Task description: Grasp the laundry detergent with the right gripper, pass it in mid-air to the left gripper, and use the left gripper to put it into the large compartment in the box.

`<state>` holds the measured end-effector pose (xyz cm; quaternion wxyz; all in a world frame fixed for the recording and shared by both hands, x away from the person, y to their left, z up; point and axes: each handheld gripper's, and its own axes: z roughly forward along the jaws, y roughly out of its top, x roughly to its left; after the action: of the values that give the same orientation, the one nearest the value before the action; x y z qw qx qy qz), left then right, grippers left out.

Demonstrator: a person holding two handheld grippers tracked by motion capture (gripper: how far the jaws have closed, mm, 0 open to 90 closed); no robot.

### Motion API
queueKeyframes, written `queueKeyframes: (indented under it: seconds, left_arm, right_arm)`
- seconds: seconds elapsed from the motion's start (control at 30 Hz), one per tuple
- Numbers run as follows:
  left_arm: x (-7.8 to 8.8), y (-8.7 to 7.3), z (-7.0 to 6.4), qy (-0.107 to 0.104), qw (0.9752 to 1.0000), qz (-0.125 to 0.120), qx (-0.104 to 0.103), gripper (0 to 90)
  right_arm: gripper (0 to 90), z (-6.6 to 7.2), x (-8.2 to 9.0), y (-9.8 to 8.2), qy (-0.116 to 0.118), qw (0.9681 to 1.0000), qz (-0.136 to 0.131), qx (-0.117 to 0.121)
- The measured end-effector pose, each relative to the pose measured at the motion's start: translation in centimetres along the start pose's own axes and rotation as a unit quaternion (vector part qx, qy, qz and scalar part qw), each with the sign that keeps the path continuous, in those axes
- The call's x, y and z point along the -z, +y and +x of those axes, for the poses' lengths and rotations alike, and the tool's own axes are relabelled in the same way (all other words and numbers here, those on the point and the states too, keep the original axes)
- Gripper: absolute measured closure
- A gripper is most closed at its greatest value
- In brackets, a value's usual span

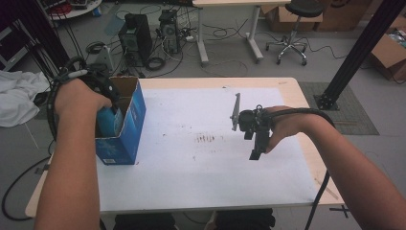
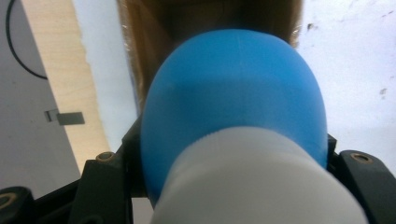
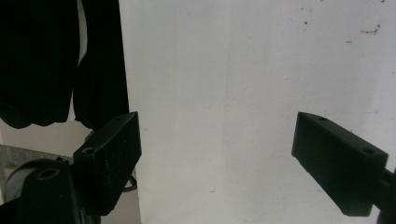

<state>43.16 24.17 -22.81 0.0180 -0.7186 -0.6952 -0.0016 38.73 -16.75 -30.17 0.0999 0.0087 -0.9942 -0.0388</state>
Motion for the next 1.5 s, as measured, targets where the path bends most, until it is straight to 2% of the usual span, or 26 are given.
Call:
queueKeyframes:
  seconds: [0.23,0.47,0.6,0.77,0.83,0.97,1.13,1.3,1.43,1.5]
  left_arm:
    - [-2.9,0.2,0.2,-0.003,1.0000,0.006,0.002,39.3]
    - [-4.6,0.5,0.4,0.005,0.9999,0.006,0.009,39.3]
    - [-5.3,0.6,0.4,0.012,0.9999,0.009,0.005,39.3]
    - [-6.2,0.8,0.3,0.009,0.9999,0.013,0.004,39.3]
    - [-6.2,0.8,0.4,0.008,0.9999,0.006,0.006,39.4]
    - [-6.3,0.9,0.5,0.006,0.9998,0.020,0.007,39.3]
    - [-6.3,0.9,0.3,0.010,0.9997,0.020,0.002,39.0]
    - [-6.3,0.9,-0.2,0.026,0.9995,0.013,-0.009,38.4]
    - [-6.2,0.9,-0.4,0.040,0.9992,0.003,-0.001,34.9]
    - [-6.2,0.9,-0.4,0.043,0.9991,0.003,-0.004,34.8]
  right_arm:
    - [15.5,-0.3,-0.6,0.0,0.003,0.9999,0.009,-0.005]
    - [15.5,-0.2,-0.8,0.1,0.006,0.9999,0.007,-0.004]
    - [15.5,-0.2,-0.9,-0.1,0.008,0.9999,0.008,-0.003]
    - [15.5,-0.2,-0.8,-0.2,0.007,1.0000,0.004,-0.005]
    - [15.6,-0.2,-0.8,-0.2,0.009,1.0000,0.003,-0.004]
    - [15.6,-0.2,-0.8,-0.3,0.008,0.9999,0.004,-0.006]
    - [15.8,-0.3,-0.9,-0.2,0.008,0.9999,0.004,-0.008]
    - [15.9,-0.3,-0.9,-0.2,0.008,0.9999,0.004,-0.010]
    - [15.8,-0.3,-0.9,-0.4,0.008,0.9999,0.002,-0.011]
    - [15.9,-0.2,-0.9,-0.5,0.007,0.9999,0.003,-0.012]
